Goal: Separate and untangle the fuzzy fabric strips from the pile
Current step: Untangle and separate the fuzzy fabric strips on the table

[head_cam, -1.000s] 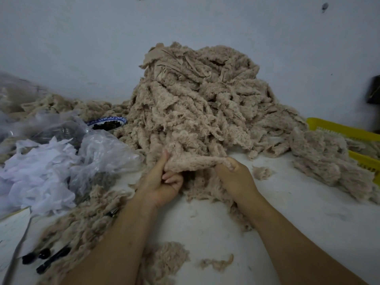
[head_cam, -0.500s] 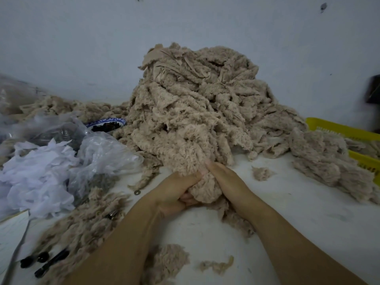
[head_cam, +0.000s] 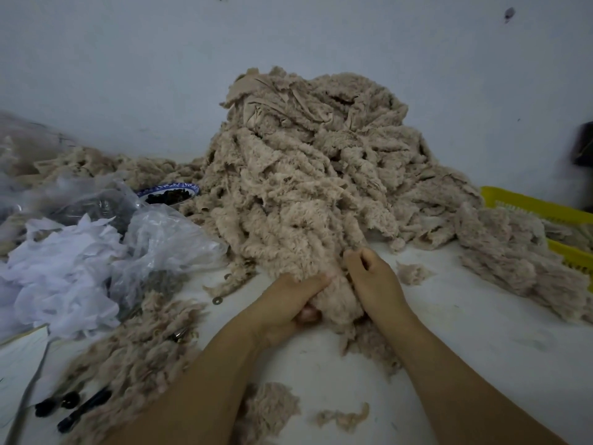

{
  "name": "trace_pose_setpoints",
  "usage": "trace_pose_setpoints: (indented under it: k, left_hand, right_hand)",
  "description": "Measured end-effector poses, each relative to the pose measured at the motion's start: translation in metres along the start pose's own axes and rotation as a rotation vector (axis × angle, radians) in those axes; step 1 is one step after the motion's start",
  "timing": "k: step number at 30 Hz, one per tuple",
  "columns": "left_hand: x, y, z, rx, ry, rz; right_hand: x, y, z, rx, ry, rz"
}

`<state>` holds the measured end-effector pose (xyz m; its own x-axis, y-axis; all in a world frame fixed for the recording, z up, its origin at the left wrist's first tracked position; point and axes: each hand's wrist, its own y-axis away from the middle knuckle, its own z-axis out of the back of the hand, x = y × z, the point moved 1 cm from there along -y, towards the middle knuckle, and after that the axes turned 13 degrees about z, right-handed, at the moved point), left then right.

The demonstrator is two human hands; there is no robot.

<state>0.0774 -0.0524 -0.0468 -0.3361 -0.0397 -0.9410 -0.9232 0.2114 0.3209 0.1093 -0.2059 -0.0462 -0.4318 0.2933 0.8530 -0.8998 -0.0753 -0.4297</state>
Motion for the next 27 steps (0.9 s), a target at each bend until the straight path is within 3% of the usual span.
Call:
trace_pose_setpoints:
  k: [6,9,12,14,16,19,21,23,25,27]
  left_hand:
    - [-0.001,-0.017,0.045,-0.784,0.319,-0.046]
    - [-0.001,-0.013,0.057,-0.975,0.29,-0.046]
    - [-0.007,-0.003,0.039,-1.061,0.04,-0.243]
    - [-0.009,0.0,0.026,-1.04,-0.111,-0.451]
    - [-0.011,0.005,0.017,-0.956,-0.166,-0.538]
    - [-0.01,0.005,0.006,-0.69,-0.193,-0.434]
    - [-0.01,0.003,0.002,-0.529,-0.059,-0.25]
    - [-0.012,0.001,-0.002,-0.344,0.242,-0.093]
    - [-0.013,-0.001,-0.002,-0.259,0.45,-0.037]
    - [-0.014,0.0,0.005,-0.226,0.618,-0.042]
  right_hand:
    - [-0.018,-0.011,0.003,0.022,0.303,-0.04]
    - [-0.018,-0.014,-0.008,0.138,0.409,-0.001]
    - [-0.012,-0.019,-0.013,0.186,0.386,0.023]
    - [-0.003,-0.027,-0.012,0.204,0.32,0.031]
    - [0.01,-0.031,-0.009,0.138,0.169,-0.001]
    - [0.038,-0.022,-0.009,0.057,-0.132,0.017]
    - [0.056,-0.008,-0.012,0.186,-0.209,0.111]
    - [0.064,0.008,-0.022,0.398,-0.234,0.132]
    - [0.057,0.022,-0.026,0.577,-0.158,0.106]
    - [0.043,0.026,-0.023,0.627,-0.023,0.123]
